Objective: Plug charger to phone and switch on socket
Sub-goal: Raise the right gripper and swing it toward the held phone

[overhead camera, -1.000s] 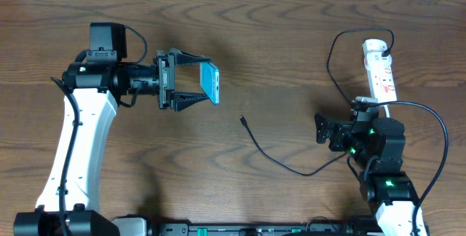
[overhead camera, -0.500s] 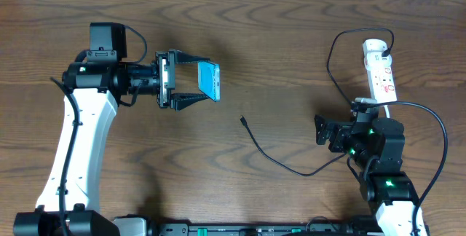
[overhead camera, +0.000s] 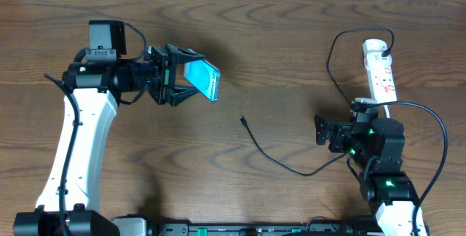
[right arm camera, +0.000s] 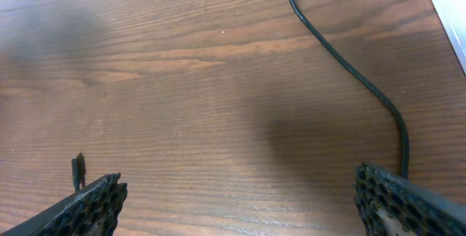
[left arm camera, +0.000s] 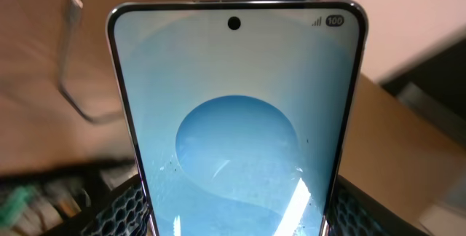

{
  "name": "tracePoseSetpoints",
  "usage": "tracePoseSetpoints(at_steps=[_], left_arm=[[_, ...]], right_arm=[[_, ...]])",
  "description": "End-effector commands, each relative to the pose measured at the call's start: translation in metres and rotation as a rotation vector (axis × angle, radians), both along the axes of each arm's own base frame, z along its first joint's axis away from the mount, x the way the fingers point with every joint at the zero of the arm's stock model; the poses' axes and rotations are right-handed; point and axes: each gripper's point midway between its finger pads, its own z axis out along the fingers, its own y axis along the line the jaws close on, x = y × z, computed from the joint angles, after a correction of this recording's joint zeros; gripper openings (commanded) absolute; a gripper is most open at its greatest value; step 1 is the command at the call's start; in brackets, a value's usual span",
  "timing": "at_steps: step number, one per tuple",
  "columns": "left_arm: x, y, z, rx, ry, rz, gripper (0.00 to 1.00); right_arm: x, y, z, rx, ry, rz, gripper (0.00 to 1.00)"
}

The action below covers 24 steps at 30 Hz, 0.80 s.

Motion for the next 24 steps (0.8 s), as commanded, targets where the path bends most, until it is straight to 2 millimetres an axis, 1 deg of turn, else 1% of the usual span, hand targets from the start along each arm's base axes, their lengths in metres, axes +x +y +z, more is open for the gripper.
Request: tracePoseSetpoints(at_steps=[1,3,5,7,10,11,13,16,17,19,22,24], left_arm=[[0.009,0.022,-0.016,0.193,-0.075,0.051,0.07],[0.010,0.034,-0.028,0.279,-0.053,0.085,0.07],[0.008,0.045,-0.039,0.360,-0.027,0.112,0.07],[0.003,0.058,-0.050,0.442,0.019,0.140,0.07],[-0.003,0.074,-0.062,0.541,0.066,0.173,0.07],[-0.006,0.080,-0.065,0.575,0.082,0.183,0.07],[-0.008,0.083,-0.068,0.595,0.094,0.188,0.08],[-0.008,0.084,-0.068,0.602,0.098,0.190,0.07],[-0.008,0.084,-0.068,0.602,0.098,0.190,0.07],[-0.009,0.084,-0.069,0.602,0.101,0.189,0.07],[-0.011,0.085,-0.070,0.605,0.109,0.187,0.07],[-0.013,0.085,-0.070,0.606,0.117,0.184,0.08]], right_arm=[[0.008,0.004,0.019,-0.009,-0.052,0.024,0.99],[0.012,0.004,0.031,-0.007,-0.075,0.027,0.99],[0.017,0.007,0.048,0.002,-0.107,0.042,0.99],[0.021,0.012,0.070,0.006,-0.144,0.073,0.99],[0.025,0.018,0.111,0.015,-0.194,0.110,0.99],[0.025,0.023,0.133,0.029,-0.212,0.133,0.99],[0.023,0.030,0.160,0.053,-0.232,0.174,0.99],[0.015,0.052,0.202,0.126,-0.254,0.297,0.99],[0.011,0.064,0.217,0.169,-0.258,0.370,0.99],[0.002,0.084,0.240,0.251,-0.256,0.506,0.99],[-0.012,0.112,0.268,0.405,-0.222,0.736,0.99],[-0.016,0.123,0.277,0.484,-0.210,0.855,0.99]])
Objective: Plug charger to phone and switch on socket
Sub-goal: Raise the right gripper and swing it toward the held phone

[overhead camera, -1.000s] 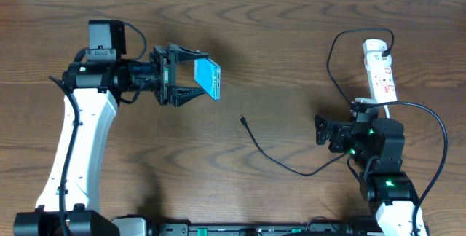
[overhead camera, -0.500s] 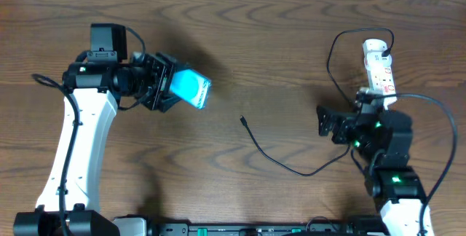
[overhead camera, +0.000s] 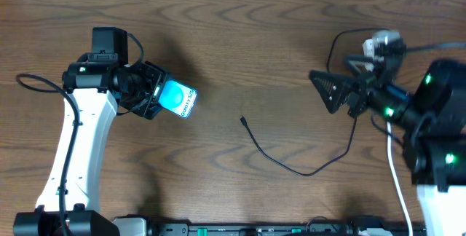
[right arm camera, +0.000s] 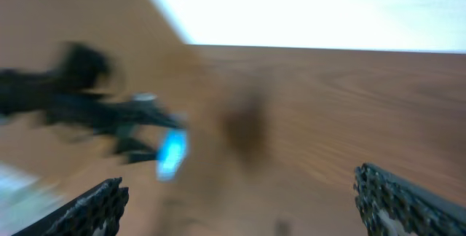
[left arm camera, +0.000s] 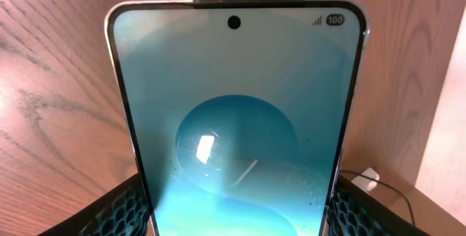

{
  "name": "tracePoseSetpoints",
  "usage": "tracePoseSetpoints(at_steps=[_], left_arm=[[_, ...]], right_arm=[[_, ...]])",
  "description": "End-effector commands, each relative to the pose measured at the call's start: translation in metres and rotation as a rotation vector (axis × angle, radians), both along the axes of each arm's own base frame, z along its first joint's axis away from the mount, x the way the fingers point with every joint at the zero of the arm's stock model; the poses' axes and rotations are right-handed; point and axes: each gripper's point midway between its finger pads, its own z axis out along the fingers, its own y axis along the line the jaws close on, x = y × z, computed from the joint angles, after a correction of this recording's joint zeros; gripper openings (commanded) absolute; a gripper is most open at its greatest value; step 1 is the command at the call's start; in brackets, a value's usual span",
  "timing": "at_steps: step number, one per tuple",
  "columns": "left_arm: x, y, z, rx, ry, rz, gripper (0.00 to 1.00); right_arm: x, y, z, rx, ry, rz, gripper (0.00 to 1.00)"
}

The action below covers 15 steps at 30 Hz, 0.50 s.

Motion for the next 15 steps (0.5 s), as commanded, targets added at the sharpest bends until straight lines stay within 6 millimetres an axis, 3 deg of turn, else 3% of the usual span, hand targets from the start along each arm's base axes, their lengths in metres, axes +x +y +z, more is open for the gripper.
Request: tracePoseSetpoints(at_steps=[1,3,9,12,15], left_arm=[[-0.003,0.004,0.004,0.021,-0.013,-0.006,0.07],[-0.004,0.004,0.004,0.021,-0.010,-0.006,0.07],[-0.004,0.004,0.004,0.021,-0.011,-0.005,0.07],[-0.002,0.004,0.005,0.011,-0.005,0.023,0.07],[-0.002,0.004,0.005,-0.003,0.008,0.063,0.07]], right_arm=[[-0.028,0.038,0.024,0.177,0.018,0.405,0.99],[-0.021,0.041,0.024,0.199,-0.013,0.471,0.99],[0.026,0.046,-0.006,0.240,0.142,0.403,0.99],[0.058,0.050,-0.037,0.254,0.299,0.280,0.99],[0.077,0.058,-0.068,0.257,0.415,0.228,0.99]])
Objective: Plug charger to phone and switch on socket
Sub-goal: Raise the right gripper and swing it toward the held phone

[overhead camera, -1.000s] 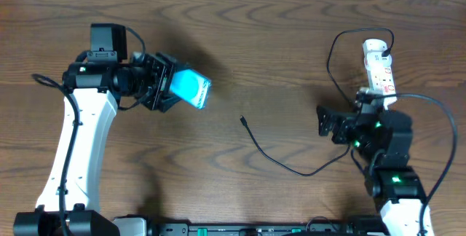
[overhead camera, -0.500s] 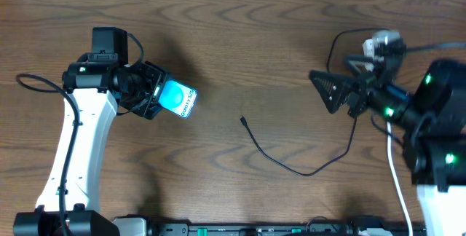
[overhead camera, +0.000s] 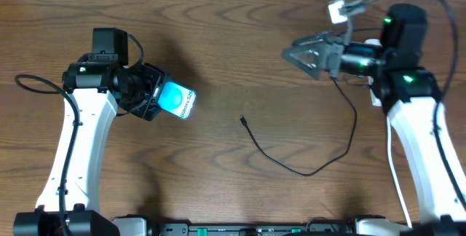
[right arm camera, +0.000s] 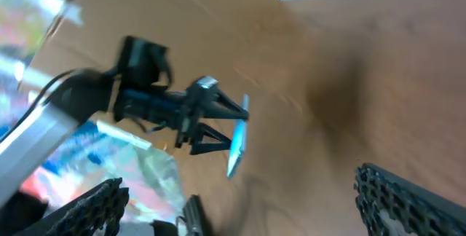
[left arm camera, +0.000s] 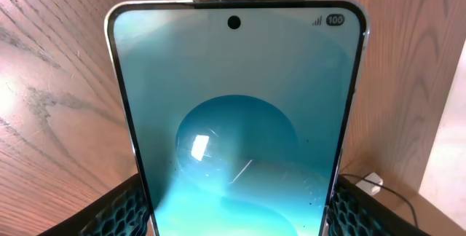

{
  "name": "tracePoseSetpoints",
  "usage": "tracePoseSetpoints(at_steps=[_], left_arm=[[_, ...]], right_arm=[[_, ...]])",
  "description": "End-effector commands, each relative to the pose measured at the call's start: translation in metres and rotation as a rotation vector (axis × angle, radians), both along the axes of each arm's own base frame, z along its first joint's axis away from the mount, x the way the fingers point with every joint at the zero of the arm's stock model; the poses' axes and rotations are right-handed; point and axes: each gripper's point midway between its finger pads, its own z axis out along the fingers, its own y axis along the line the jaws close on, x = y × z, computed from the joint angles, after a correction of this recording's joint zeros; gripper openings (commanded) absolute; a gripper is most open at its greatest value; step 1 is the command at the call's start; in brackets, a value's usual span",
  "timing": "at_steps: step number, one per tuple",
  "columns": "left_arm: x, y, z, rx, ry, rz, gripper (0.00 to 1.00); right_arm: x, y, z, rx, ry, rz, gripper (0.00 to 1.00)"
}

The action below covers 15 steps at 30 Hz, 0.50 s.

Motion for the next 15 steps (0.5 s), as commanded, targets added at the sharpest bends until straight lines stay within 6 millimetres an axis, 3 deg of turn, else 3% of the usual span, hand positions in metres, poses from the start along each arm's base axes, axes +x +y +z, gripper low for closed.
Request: tracePoseSetpoints(at_steps=[1,6,11,15], left_arm=[[0.000,0.002,0.006,-0.012,-0.004,0.058,0.07],[0.000,0.002,0.006,-0.023,0.008,0.091,0.07],[0.000,0.002,0.006,-0.053,0.042,0.177,0.07],[0.001,0.002,0.006,-0.077,0.065,0.246,0.07]], right_arm=[[0.024,0.011,-0.035,-0.014,0.198,-0.067,0.99],[0.037,0.039,-0.075,-0.043,0.268,-0.040,0.96],[0.050,0.058,-0.120,-0.151,0.327,-0.123,0.92],[0.053,0.070,-0.134,-0.204,0.335,-0.168,0.91]])
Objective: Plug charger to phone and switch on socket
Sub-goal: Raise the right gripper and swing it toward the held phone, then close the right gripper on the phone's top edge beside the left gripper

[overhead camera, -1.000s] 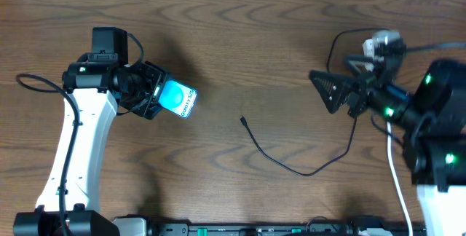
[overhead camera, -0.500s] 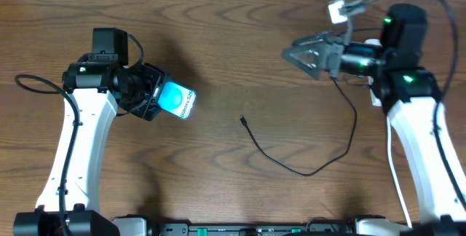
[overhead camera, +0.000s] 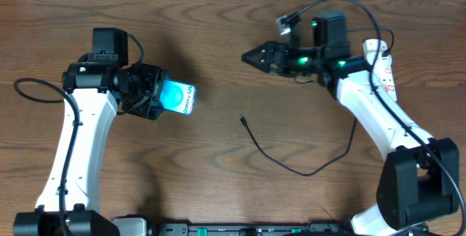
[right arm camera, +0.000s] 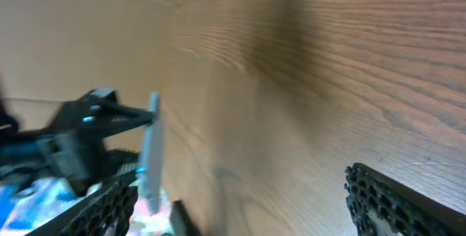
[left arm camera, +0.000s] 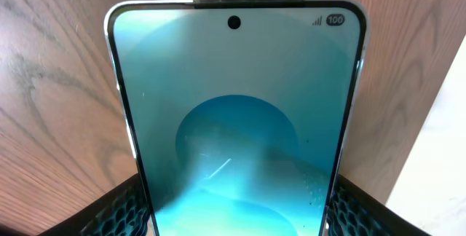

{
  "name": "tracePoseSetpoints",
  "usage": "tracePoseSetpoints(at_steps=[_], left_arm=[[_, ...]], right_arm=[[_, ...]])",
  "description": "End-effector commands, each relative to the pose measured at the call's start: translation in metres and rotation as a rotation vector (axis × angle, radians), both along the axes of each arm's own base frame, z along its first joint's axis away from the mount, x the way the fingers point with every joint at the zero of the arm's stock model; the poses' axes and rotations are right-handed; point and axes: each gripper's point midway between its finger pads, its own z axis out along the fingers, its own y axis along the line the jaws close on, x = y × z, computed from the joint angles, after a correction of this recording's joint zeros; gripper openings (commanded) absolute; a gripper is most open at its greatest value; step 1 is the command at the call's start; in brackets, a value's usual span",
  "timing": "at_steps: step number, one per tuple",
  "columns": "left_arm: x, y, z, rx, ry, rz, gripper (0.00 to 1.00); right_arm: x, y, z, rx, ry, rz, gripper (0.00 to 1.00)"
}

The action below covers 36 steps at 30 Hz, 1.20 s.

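The phone (overhead camera: pixel 180 98), its blue screen lit, is held off the table at the left with my left gripper (overhead camera: pixel 162 97) shut on its lower part. It fills the left wrist view (left arm camera: pixel 234 119), one finger (left arm camera: pixel 109 210) on each side. My right gripper (overhead camera: pixel 251 57) hangs open and empty above the back middle of the table, pointing left at the phone. From its wrist camera the phone shows edge-on (right arm camera: pixel 151 148), the fingers (right arm camera: pixel 397 199) set wide apart. The black charger cable (overhead camera: pixel 291 169) lies on the table, its plug tip (overhead camera: pixel 243 122) free.
A white power strip (overhead camera: pixel 384 72) lies at the right edge, partly hidden behind my right arm; the cable loops back to it. The wooden table (overhead camera: pixel 218 185) carries nothing else.
My right gripper has moved further left, from the back right to the back middle of the table, still open. The left gripper and the phone have hardly shifted.
At first my right gripper was open low at the front right near the cable, and the left held the phone further right. Then the phone was drawn in to the left and the right arm was up by the power strip; it has since moved left.
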Motion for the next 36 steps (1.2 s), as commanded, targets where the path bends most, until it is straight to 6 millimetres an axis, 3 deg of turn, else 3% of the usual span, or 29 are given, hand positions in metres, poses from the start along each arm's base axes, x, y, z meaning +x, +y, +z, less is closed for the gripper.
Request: tracePoseSetpoints(at_steps=[1,7,12,21,29,36], left_arm=[[0.001,0.002,0.006,-0.026,0.010,0.097,0.08],[-0.001,-0.005,-0.005,-0.056,0.092,0.174,0.07],[-0.003,-0.024,-0.012,-0.078,0.144,0.183,0.07],[-0.001,-0.030,-0.011,-0.079,0.132,0.166,0.07],[0.000,-0.033,-0.010,-0.099,0.128,0.159,0.08],[-0.001,-0.041,-0.006,-0.152,0.140,0.155,0.07]], right_arm=[[0.010,0.005,-0.009,-0.076,-0.010,-0.078,0.91],[0.006,0.022,-0.018,-0.140,-0.004,-0.125,0.88],[0.000,0.035,-0.020,-0.162,-0.017,-0.113,0.86],[-0.006,0.040,-0.017,-0.132,0.007,-0.091,0.83],[-0.022,0.066,0.021,0.060,-0.035,0.074,0.86],[-0.041,0.084,0.024,0.080,-0.023,0.144,0.82]])
